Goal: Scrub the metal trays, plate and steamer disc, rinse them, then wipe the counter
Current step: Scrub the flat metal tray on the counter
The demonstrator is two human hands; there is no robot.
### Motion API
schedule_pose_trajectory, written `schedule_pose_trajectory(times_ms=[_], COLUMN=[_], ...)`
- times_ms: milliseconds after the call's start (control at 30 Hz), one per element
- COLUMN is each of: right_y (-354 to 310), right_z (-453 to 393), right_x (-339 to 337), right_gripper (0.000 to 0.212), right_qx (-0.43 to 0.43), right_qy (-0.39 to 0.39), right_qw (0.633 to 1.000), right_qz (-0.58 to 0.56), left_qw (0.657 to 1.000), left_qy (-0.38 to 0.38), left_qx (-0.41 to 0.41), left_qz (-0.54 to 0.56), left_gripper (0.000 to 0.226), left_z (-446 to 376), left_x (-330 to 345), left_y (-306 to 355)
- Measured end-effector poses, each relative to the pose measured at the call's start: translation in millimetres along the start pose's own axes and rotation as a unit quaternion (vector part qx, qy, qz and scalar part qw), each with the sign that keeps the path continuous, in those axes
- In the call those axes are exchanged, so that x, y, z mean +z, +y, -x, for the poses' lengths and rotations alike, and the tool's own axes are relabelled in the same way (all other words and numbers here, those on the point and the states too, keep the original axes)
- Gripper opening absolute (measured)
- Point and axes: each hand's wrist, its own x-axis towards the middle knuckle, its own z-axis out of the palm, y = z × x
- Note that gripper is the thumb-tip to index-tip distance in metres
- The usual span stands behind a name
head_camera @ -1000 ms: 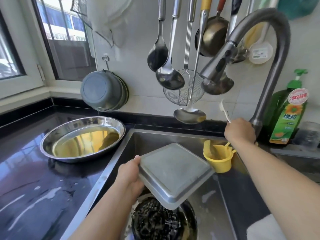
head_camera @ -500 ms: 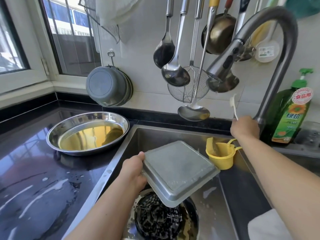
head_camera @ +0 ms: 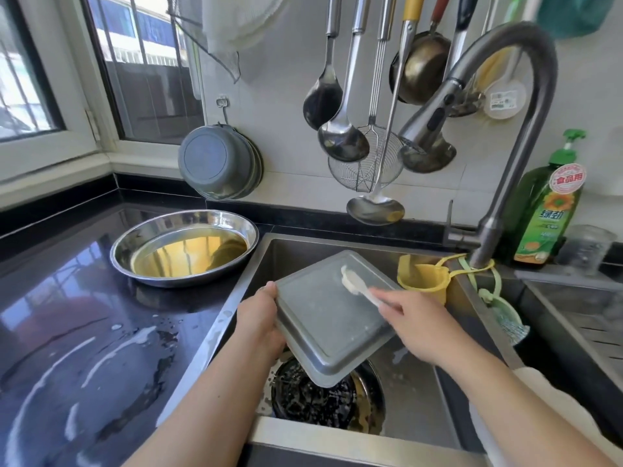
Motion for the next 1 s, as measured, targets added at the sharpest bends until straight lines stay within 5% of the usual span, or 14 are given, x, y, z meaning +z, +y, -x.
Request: schedule_pose_trajectory(times_ms=[233,333,467,600,767,900,1000], right_y=[-4,-20,-13,-24,-10,-25,-9], right_z=[11,28,17,38,24,41,27], right_x=[12,23,10,18,-2,9,1], right_gripper=[0.038,0.038,0.036,0.034,0.035,0.033,0.033], right_qx=[-0.039,-0.072,0.002,-0.031,0.036,-0.029,0.008], right_qy=[-0.038,-0.111,-0.054,-0.133,-0.054,-0.140,-0.078], right_qw=[0.992,0.985,0.987,0.985,0.990,0.986,0.993], right_qz=[0.115,0.114,0.149,0.109,0.126,0.087,0.086], left_qw=[0.999,0.999,0.997,0.995,0.995,0.994,0.995], left_qy=[0.021,0.036,0.054,0.064,0.063,0.068,0.068], left_qx=[0.031,0.030,0.049,0.078,0.075,0.077,0.066], left_qz=[0.002,0.009,0.015,0.012,0.030,0.031,0.043], left_gripper=[0.015,0.021,0.031,0.032,0.033,0.031,0.021], left_z=[-19,-21,-21,-21,-21,-17,-16], left_x=[-1,0,4,8,9,11,12], left_y=[-2,-2,-1,-2,-4,-4,-3])
